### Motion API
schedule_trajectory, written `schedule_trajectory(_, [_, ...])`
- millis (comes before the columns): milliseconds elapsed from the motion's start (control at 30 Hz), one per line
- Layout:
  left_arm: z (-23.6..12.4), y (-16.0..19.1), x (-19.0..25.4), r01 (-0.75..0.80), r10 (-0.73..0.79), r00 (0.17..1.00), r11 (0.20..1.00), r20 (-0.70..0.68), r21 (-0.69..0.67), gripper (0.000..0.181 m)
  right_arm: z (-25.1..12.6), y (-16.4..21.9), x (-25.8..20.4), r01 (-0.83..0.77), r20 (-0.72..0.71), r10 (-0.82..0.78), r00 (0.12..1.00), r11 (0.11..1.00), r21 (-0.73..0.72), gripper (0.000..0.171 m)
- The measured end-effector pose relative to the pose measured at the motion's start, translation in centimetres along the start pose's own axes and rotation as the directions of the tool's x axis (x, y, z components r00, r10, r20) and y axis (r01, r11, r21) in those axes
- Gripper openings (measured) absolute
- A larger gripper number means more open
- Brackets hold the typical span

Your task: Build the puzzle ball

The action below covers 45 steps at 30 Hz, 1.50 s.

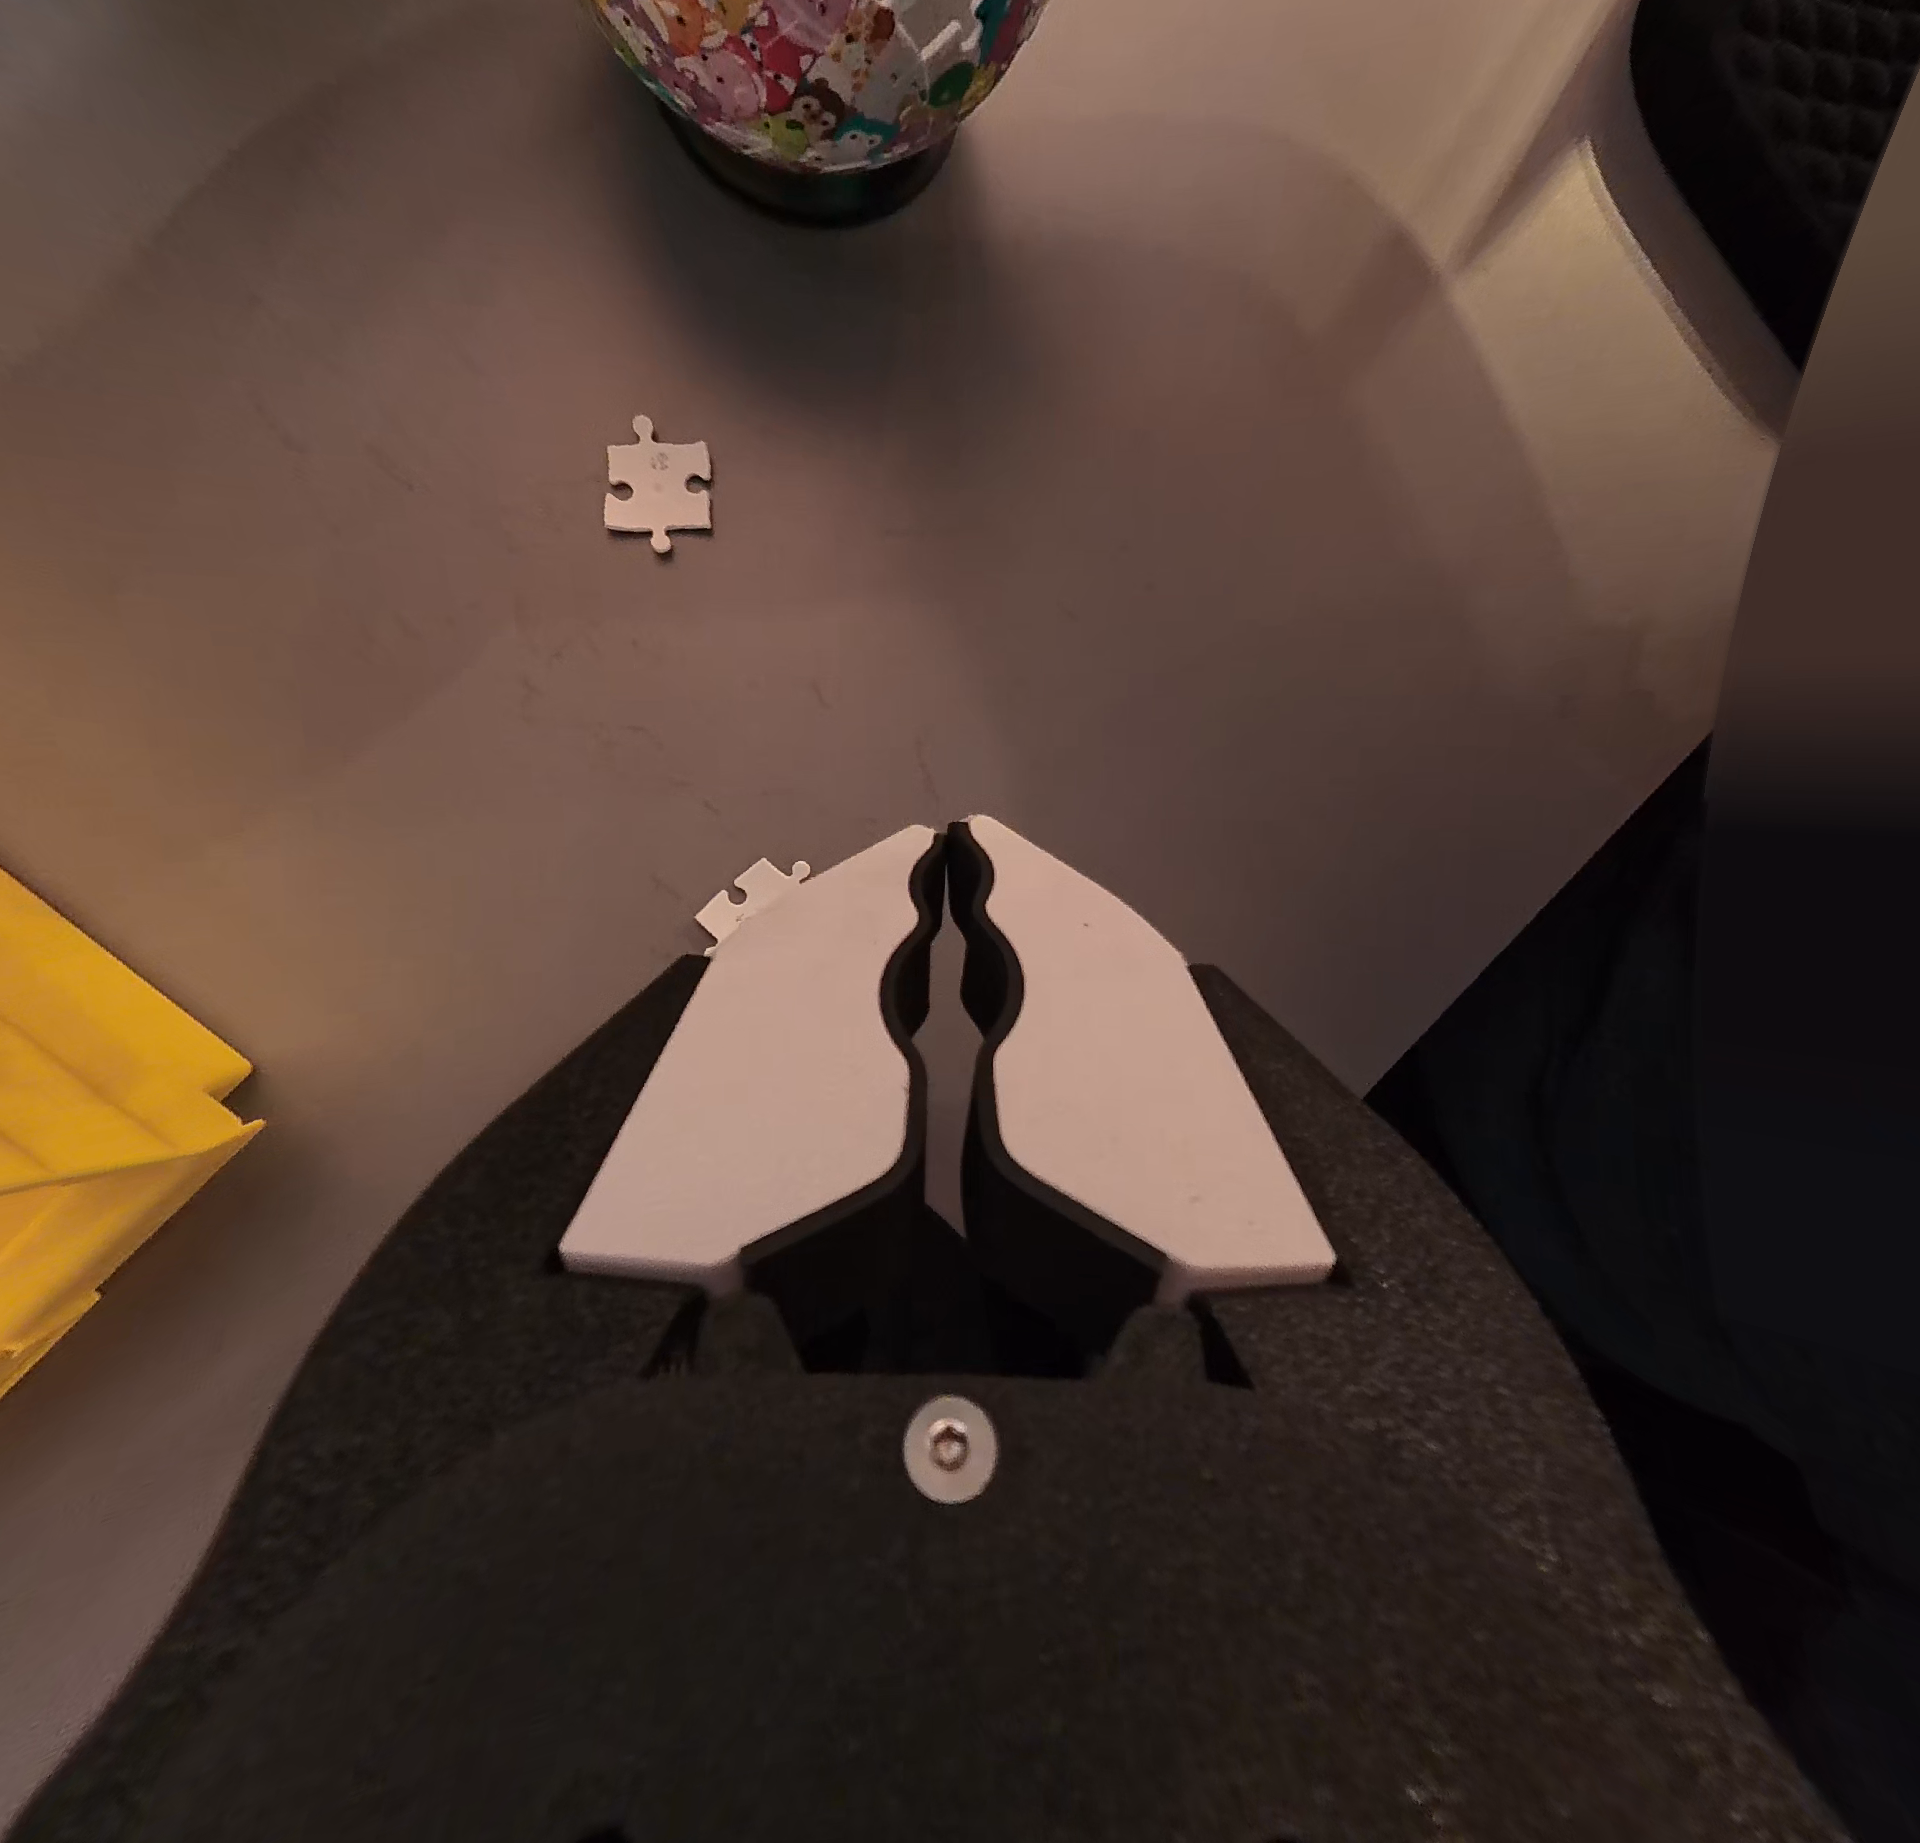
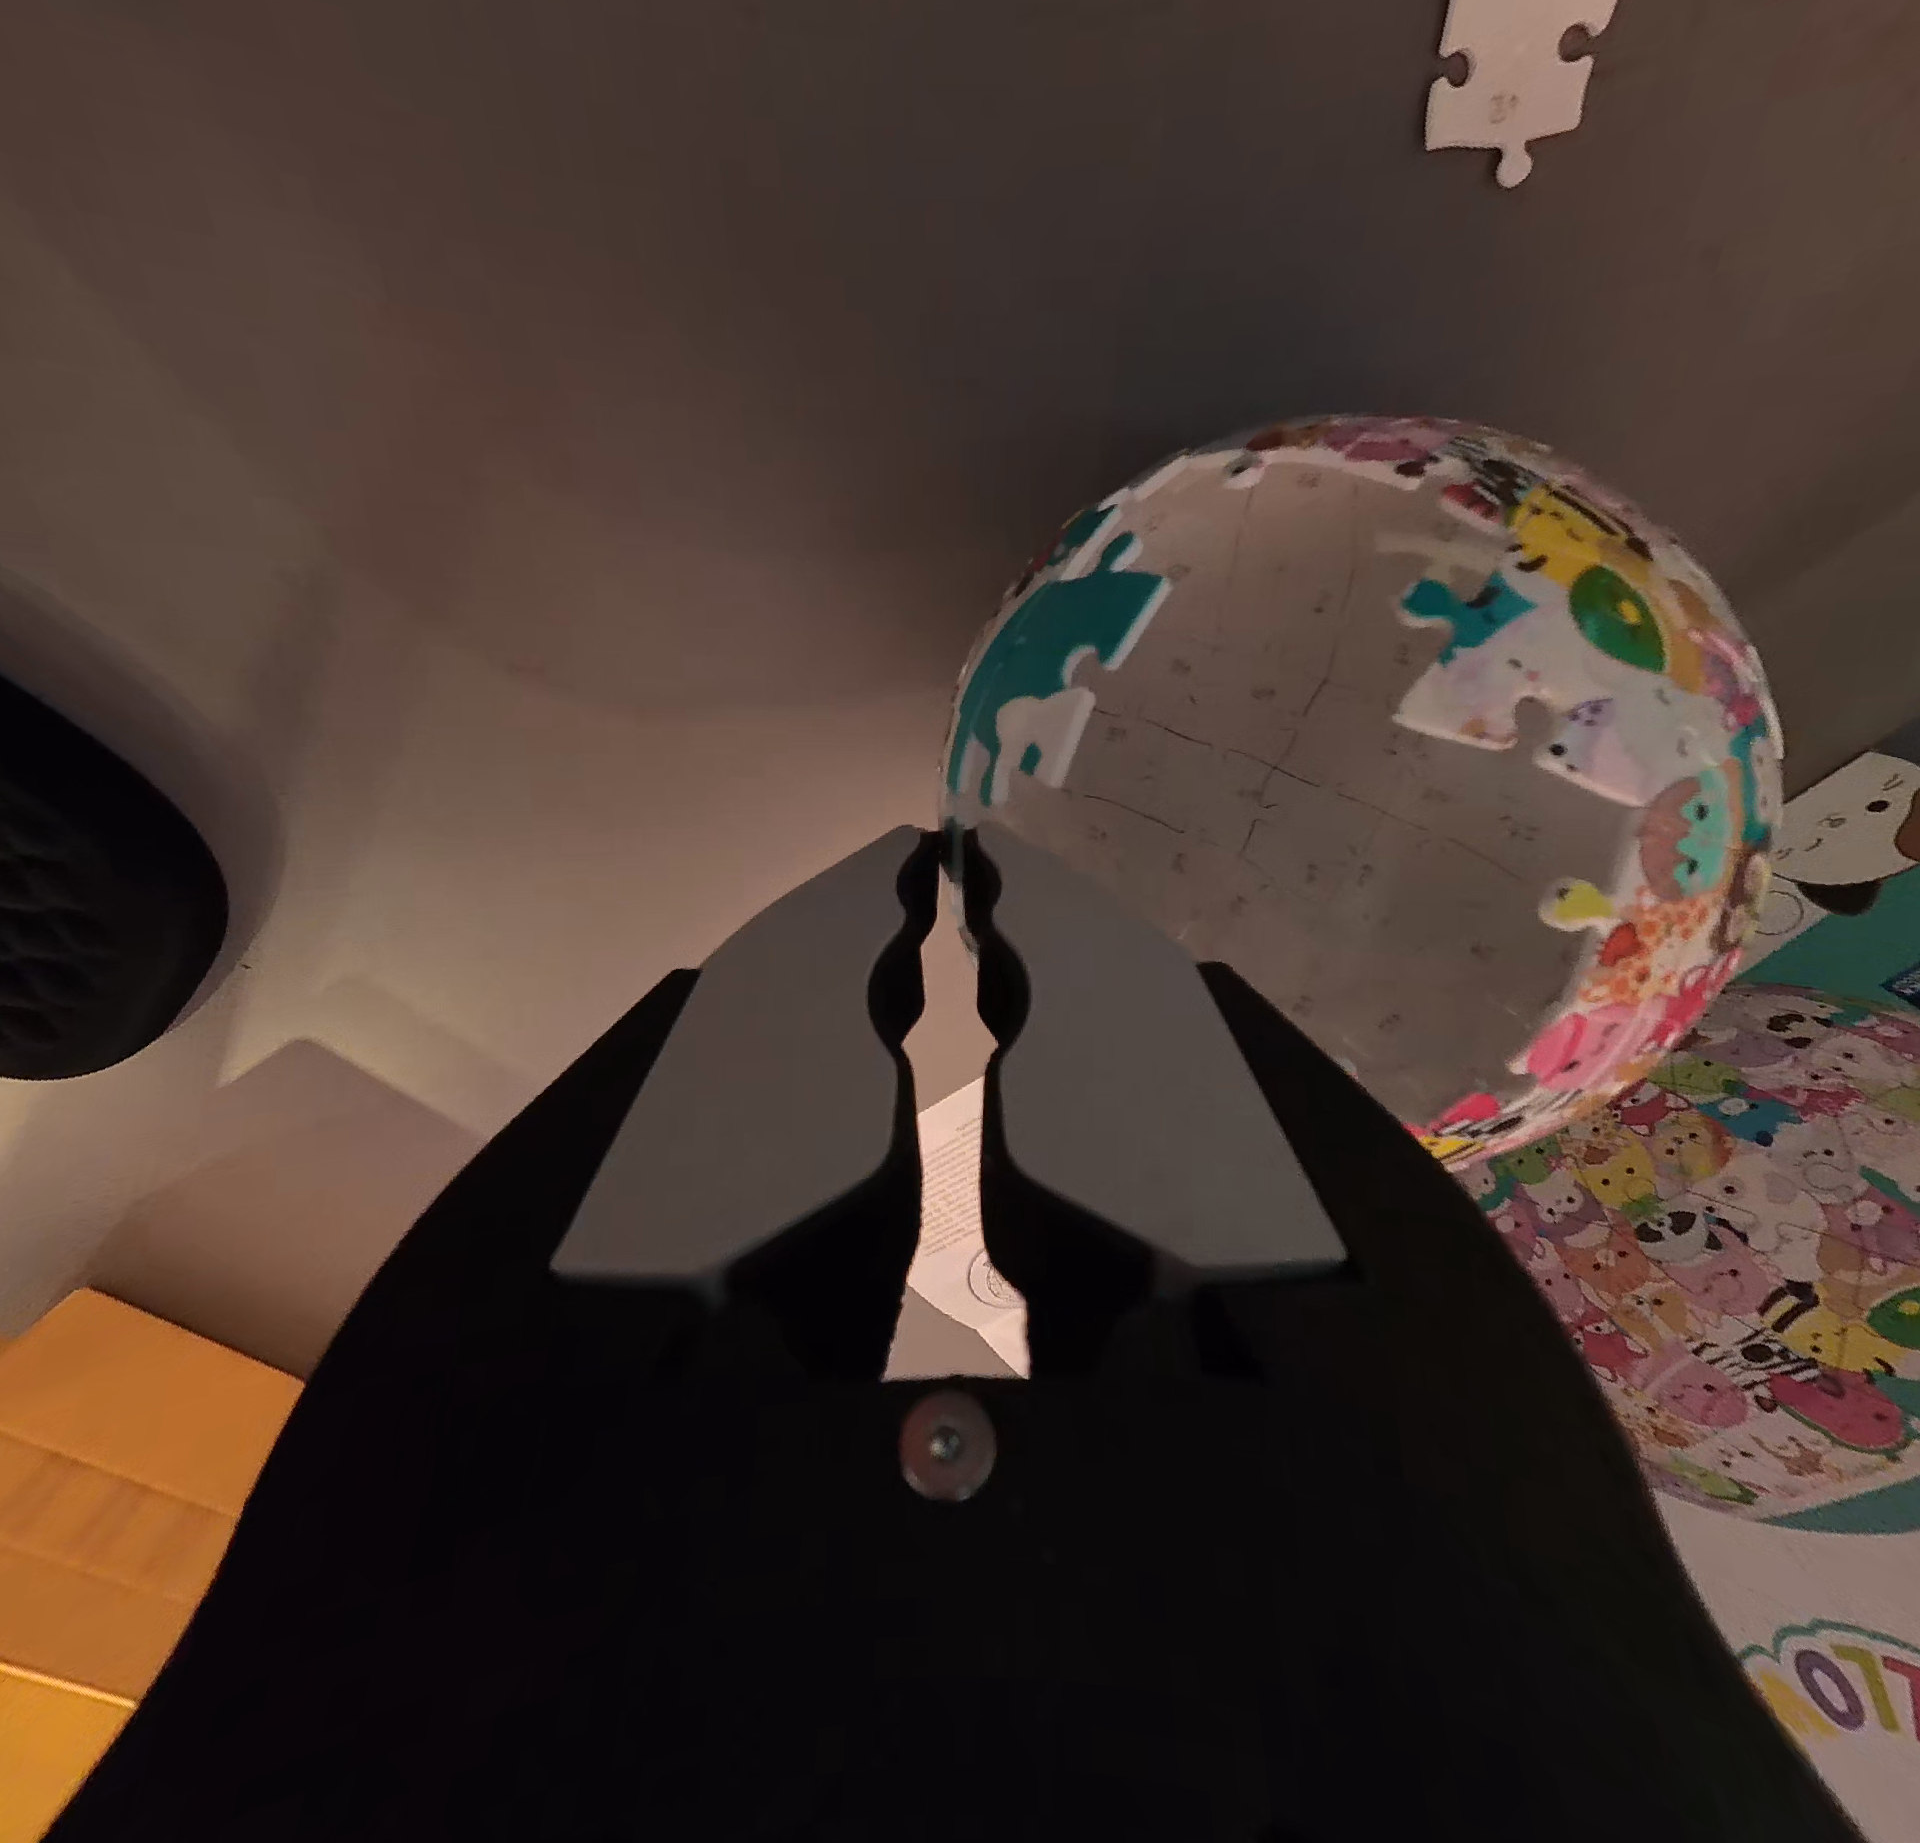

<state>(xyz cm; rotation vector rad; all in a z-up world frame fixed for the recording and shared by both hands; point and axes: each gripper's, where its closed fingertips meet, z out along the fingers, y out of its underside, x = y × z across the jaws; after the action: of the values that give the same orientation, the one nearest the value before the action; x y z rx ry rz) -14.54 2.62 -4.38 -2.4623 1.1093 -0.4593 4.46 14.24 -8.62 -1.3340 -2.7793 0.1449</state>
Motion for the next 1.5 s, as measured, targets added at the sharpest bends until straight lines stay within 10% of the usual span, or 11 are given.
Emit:
schedule_trajectory(200, [0.0, 0.1, 0.2, 0.001, -0.001, 1.0, 1.0, -0.004, 0.0, 0.0, 0.3, -1.4, -0.1, -0.086, 0.036, 0.083, 0.996, 0.993, 0.077, 0.027])
schedule_trajectory(1000, [-0.2, 0.2, 0.4, -0.011, 0.011, 1.0, 1.0, 0.009, 0.02, 0.0, 1.0, -2.5, 0.3, -0.233, 0.014, 0.236, 0.972, 0.946, 0.225, 0.005])
schedule_trajectory(1500, [0.5, 0.6, 1.0, -0.018, 0.018, 1.0, 0.999, 0.001, 0.03, 0.0, 0.4, -3.2, 1.3, -0.234, -0.08, 0.27, 0.959, 0.922, 0.309, 0.027])
